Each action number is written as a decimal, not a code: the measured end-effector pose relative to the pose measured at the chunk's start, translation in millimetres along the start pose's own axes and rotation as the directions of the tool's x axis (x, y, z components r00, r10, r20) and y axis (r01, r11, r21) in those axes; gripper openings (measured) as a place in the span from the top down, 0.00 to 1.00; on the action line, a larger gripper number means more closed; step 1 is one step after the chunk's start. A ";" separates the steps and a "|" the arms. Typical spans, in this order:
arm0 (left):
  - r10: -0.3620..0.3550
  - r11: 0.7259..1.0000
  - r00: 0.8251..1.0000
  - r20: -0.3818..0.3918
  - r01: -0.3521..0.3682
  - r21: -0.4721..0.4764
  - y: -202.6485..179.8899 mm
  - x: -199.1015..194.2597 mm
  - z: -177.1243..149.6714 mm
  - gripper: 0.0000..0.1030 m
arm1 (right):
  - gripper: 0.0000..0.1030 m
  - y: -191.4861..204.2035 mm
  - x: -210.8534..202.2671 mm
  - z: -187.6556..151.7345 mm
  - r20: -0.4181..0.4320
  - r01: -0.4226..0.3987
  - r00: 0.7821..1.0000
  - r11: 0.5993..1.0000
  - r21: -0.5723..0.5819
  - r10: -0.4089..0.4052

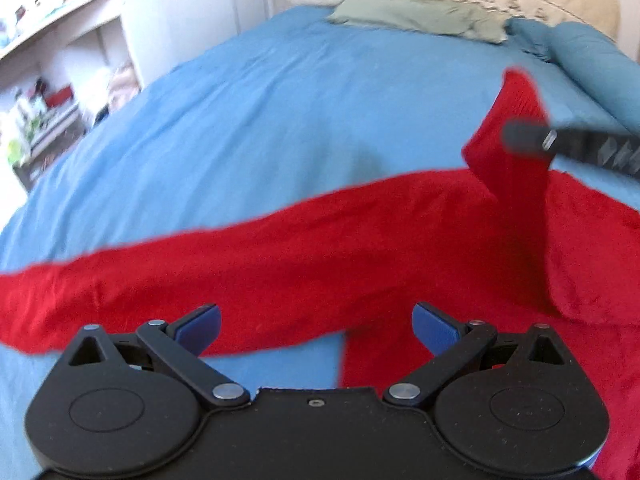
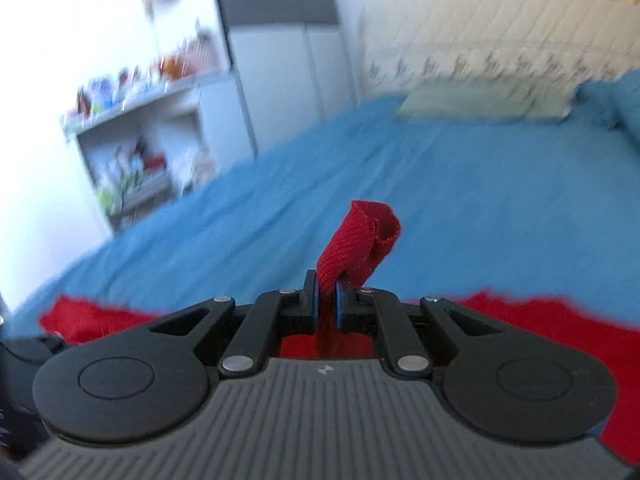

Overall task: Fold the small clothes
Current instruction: 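Lift the cuff with the right tool and lay it across the sweater body, then open the right tool to release the sleeve on the body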

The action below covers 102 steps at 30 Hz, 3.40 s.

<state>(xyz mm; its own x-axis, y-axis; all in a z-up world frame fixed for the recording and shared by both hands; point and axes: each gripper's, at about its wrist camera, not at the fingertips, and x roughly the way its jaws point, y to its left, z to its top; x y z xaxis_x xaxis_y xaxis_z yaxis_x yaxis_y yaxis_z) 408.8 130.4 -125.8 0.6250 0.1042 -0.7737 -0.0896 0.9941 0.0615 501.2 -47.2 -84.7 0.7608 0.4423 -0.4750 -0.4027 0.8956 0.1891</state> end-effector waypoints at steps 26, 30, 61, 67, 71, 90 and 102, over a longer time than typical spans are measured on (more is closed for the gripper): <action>-0.152 0.986 0.985 0.082 0.145 0.085 -68.6 14.8 35.2 0.00 | 0.02 -117.6 -147.4 -125.8 -0.093 0.455 0.872 0.866 -0.207 -0.480; -0.188 0.976 0.980 0.069 0.179 0.121 -111.6 27.6 39.3 0.00 | 0.05 -146.5 -160.2 -155.1 -0.130 0.493 0.831 0.825 -0.277 -0.540; -0.160 0.974 0.984 0.076 0.145 0.171 -143.3 37.0 29.0 0.00 | 0.17 -204.5 -214.6 -120.5 0.001 0.352 0.935 0.932 0.086 -0.354; -0.119 0.984 0.992 0.046 0.112 0.135 -124.6 55.6 27.1 0.00 | 0.19 -197.2 -144.8 -114.3 -0.054 0.292 0.957 0.935 0.200 -0.287; -0.123 0.983 0.991 0.042 0.116 0.141 -118.1 63.1 19.1 0.00 | 0.19 -203.8 -142.4 -147.4 -0.125 0.384 0.923 0.893 0.234 -0.364; -0.131 0.988 0.991 0.038 0.128 0.089 -38.7 0.4 15.8 0.00 | 0.03 -149.3 -185.4 -134.2 -0.108 0.403 0.913 0.912 0.083 -0.393; -0.111 0.846 0.983 0.149 0.172 -0.504 267.9 -105.2 -7.4 0.00 | 0.00 9.6 -185.2 -52.7 -0.038 0.171 0.985 0.985 -0.011 -0.171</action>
<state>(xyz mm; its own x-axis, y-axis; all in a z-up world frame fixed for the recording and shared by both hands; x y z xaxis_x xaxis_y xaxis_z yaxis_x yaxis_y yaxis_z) 313.3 385.5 -32.6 0.7397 -0.0036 -0.6729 -0.3589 0.8438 -0.3991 329.7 -123.0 -40.2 0.7985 0.2805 -0.5326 -0.2725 0.9574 0.0957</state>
